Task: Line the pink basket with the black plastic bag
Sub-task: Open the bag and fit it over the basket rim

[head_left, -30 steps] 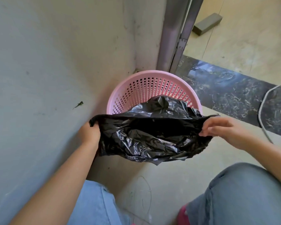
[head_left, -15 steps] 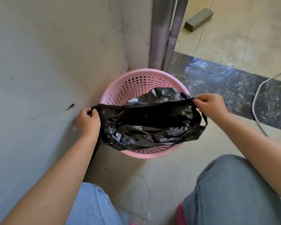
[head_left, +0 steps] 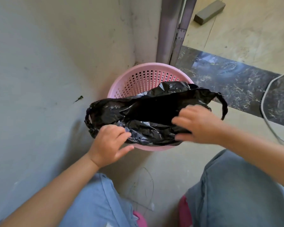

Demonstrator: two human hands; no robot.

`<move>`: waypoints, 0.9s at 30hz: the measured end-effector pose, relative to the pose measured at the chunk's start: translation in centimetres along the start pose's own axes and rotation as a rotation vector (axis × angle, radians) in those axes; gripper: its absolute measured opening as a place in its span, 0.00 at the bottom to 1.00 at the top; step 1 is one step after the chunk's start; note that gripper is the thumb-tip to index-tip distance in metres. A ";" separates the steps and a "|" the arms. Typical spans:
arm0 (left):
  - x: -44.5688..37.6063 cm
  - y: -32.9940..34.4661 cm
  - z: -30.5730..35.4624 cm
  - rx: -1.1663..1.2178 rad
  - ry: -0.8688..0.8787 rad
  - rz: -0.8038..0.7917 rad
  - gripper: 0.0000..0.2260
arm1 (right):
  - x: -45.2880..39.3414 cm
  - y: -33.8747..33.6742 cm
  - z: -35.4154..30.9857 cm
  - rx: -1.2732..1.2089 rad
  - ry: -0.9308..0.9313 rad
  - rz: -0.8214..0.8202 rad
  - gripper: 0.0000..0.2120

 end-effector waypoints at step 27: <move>4.1 0.4 -4.3 0.080 -0.173 -0.140 0.09 | 5.9 5.0 1.9 -0.309 0.225 -0.379 0.05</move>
Point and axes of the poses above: each hand's wrist, its own x-axis away from the middle knuckle, its own y-axis out of the palm, z = x × y, the point moved 10 cm from there along -x, towards the middle knuckle, and after that the axes turned 1 degree about z, right-handed, at the moved point
